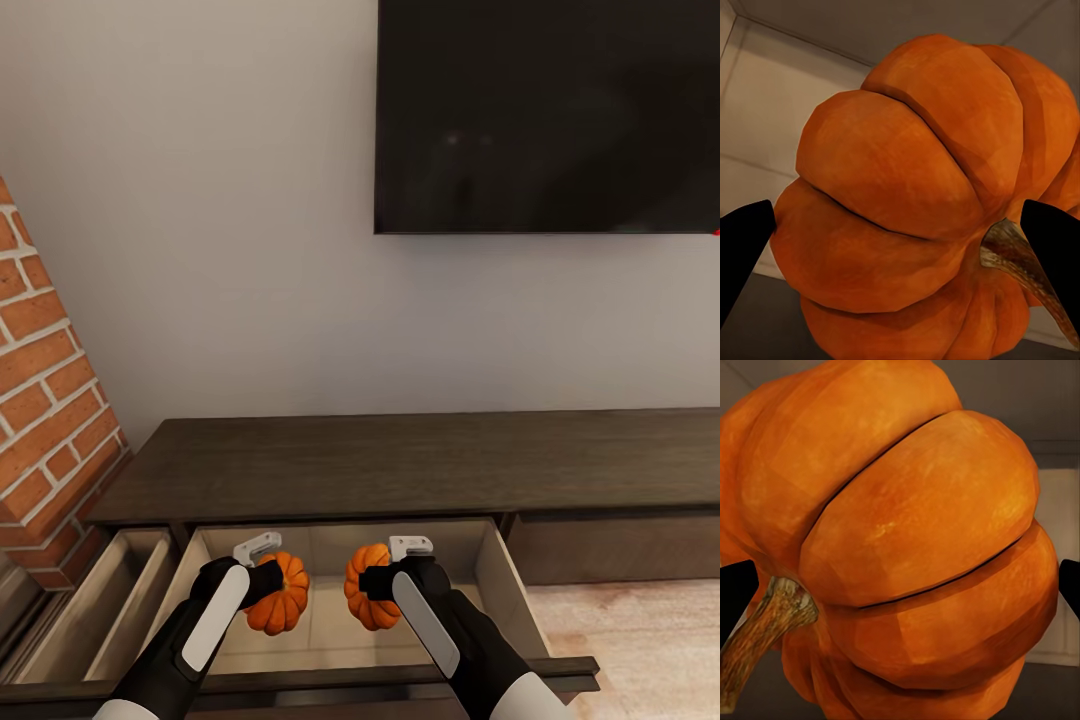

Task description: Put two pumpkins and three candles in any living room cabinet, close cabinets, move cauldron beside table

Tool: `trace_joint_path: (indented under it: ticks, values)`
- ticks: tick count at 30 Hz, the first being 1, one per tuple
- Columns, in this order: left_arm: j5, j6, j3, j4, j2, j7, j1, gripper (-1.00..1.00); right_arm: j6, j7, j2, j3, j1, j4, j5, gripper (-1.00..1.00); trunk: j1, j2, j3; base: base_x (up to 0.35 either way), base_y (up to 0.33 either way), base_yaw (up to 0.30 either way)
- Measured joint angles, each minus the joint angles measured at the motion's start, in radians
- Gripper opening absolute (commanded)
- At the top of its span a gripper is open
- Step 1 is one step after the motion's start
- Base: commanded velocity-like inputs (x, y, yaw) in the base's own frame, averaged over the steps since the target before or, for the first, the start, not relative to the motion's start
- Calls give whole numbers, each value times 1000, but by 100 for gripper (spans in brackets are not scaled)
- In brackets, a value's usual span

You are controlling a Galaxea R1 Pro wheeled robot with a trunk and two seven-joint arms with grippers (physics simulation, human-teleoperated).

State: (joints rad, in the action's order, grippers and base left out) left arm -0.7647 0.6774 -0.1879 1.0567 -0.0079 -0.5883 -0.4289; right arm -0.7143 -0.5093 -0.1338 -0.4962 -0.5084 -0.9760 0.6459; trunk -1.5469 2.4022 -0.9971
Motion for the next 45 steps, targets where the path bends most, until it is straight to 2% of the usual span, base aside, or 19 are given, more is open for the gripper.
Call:
trace_joint_path:
  ticks: [6,20,23,31,35,45]
  values:
    - [0,1,0,1,1,0,0,-100,-1,0,0,0,0,0,0,-100,0,0,0,2,0,0]
    - [-4,9,1,0,2,-1,0,-100,-31,-5,-1,1,0,1,2,-100,-53,97,-44,0,0,0]
    - [-3,9,1,0,2,-2,0,-100,-32,-5,-1,1,0,1,2,-100,-55,98,-55,0,0,0]
    - [-3,8,1,1,1,-1,0,-100,-32,-5,-2,1,0,1,2,-100,-55,98,-56,0,0,0]
    - [-3,9,1,0,2,-1,0,-100,-33,-5,-1,2,0,1,2,-100,-57,99,-71,0,0,0]
    - [-6,8,1,1,1,-1,0,-100,-32,-5,-2,1,0,3,2,-100,-57,99,-71,0,0,0]
